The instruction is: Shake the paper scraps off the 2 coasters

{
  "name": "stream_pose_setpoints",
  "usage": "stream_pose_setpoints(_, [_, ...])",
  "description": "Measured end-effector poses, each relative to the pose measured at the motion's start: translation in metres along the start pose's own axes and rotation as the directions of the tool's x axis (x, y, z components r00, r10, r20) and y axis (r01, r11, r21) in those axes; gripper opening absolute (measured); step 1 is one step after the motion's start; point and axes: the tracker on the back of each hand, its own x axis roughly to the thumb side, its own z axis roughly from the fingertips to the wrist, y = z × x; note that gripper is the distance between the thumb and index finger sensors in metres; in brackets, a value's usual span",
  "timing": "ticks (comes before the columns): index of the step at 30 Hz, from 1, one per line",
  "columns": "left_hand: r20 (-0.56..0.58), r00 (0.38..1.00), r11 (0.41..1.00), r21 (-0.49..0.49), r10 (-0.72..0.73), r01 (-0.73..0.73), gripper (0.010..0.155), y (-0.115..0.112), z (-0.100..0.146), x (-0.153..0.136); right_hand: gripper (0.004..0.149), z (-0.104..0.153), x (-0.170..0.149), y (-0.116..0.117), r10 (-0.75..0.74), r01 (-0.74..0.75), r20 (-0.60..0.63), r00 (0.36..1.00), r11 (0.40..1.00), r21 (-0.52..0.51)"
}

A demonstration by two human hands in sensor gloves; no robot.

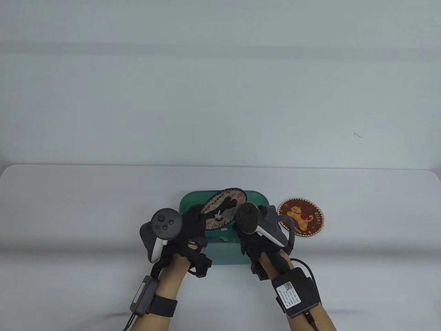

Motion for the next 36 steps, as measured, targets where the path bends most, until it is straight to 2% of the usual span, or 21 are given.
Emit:
stream_pose_setpoints(5, [0.004, 0.999, 0.999, -0.005, 0.053, -0.053, 0.043, 0.002, -0.001, 0.002, 0.057, 0.007, 0.019, -0.004, -0.056, 0.059, 0.081, 0.995, 0.998, -0.037])
stream_pose_setpoints(8, [0.009, 0.996, 0.996, -0.023, 0.091, -0.091, 0.043, 0.002, -0.001, 0.003, 0.062, 0.004, 0.024, 0.004, 0.004, -0.003, 0.092, 0.996, 1.000, -0.012])
stream_pose_setpoints(9, [0.014, 0.996, 0.996, -0.019, 0.089, -0.089, 0.043, 0.002, -0.001, 0.004, 0.061, 0.001, 0.023, 0.007, 0.048, -0.050, 0.068, 0.996, 0.999, 0.018])
stream_pose_setpoints(10, [0.015, 0.997, 0.997, -0.017, 0.077, -0.076, 0.043, 0.003, -0.001, 0.005, 0.055, -0.003, 0.021, 0.010, 0.126, -0.128, 0.023, 0.992, 0.989, 0.069])
stream_pose_setpoints(11, [0.019, 0.997, 0.997, -0.014, 0.070, -0.069, 0.043, 0.004, 0.000, 0.005, 0.045, -0.005, 0.020, 0.010, 0.168, -0.167, -0.001, 0.986, 0.983, 0.079])
stream_pose_setpoints(12, [0.018, 0.997, 0.998, -0.012, 0.069, -0.068, 0.043, 0.004, 0.000, 0.006, 0.043, -0.005, 0.019, 0.010, 0.178, -0.177, -0.005, 0.984, 0.981, 0.077])
stream_pose_setpoints(14, [0.018, 0.997, 0.997, -0.010, 0.070, -0.070, 0.043, 0.005, 0.001, 0.006, 0.044, -0.004, 0.015, 0.007, 0.132, -0.132, -0.004, 0.991, 0.990, 0.039])
stream_pose_setpoints(17, [0.012, 0.997, 0.997, -0.009, 0.072, -0.072, 0.043, 0.005, 0.001, 0.004, 0.045, -0.003, 0.013, 0.005, 0.120, -0.119, -0.007, 0.993, 0.992, 0.043])
stream_pose_setpoints(20, [0.000, 0.997, 0.997, -0.011, 0.079, -0.079, 0.043, 0.005, 0.001, -0.001, 0.058, -0.002, 0.012, 0.004, 0.093, -0.093, 0.002, 0.996, 0.995, 0.031])
stream_pose_setpoints(21, [-0.003, 0.996, 0.996, -0.008, 0.084, -0.084, 0.043, 0.006, 0.001, -0.002, 0.054, -0.003, 0.012, 0.004, 0.084, -0.084, 0.001, 0.996, 0.995, 0.059])
stream_pose_setpoints(22, [-0.006, 0.996, 0.996, -0.007, 0.090, -0.090, 0.043, 0.006, 0.001, -0.003, 0.043, -0.003, 0.012, 0.005, 0.083, -0.083, -0.001, 0.997, 0.992, 0.098])
stream_pose_setpoints(23, [-0.009, 0.995, 0.995, -0.006, 0.098, -0.098, 0.043, 0.007, 0.002, -0.004, 0.043, -0.003, 0.012, 0.006, 0.098, -0.096, -0.012, 0.995, 0.986, 0.133])
stream_pose_setpoints(26, [-0.017, 0.994, 0.994, 0.005, 0.109, -0.109, 0.044, 0.011, 0.003, -0.006, 0.059, -0.003, 0.009, 0.005, 0.055, -0.055, 0.000, 0.998, 0.997, 0.063])
stream_pose_setpoints(28, [-0.023, 0.993, 0.993, 0.009, 0.118, -0.118, 0.044, 0.013, 0.004, -0.008, 0.048, -0.004, 0.008, 0.007, 0.048, -0.046, -0.016, 0.999, 0.993, 0.106])
stream_pose_setpoints(31, [-0.026, 0.990, 0.991, 0.014, 0.136, -0.136, 0.044, 0.016, 0.005, -0.011, 0.063, -0.003, 0.007, 0.010, 0.068, -0.067, -0.012, 0.998, 0.994, 0.083])
stream_pose_setpoints(34, [-0.028, 0.988, 0.988, 0.016, 0.151, -0.150, 0.044, 0.017, 0.005, -0.013, 0.057, 0.001, 0.007, 0.010, 0.020, -0.018, -0.021, 1.000, 0.995, 0.096])
stream_pose_setpoints(36, [-0.020, 0.989, 0.990, 0.019, 0.143, -0.143, 0.044, 0.018, 0.006, -0.013, 0.057, 0.005, 0.006, 0.009, -0.008, 0.009, -0.017, 1.000, 0.998, 0.066])
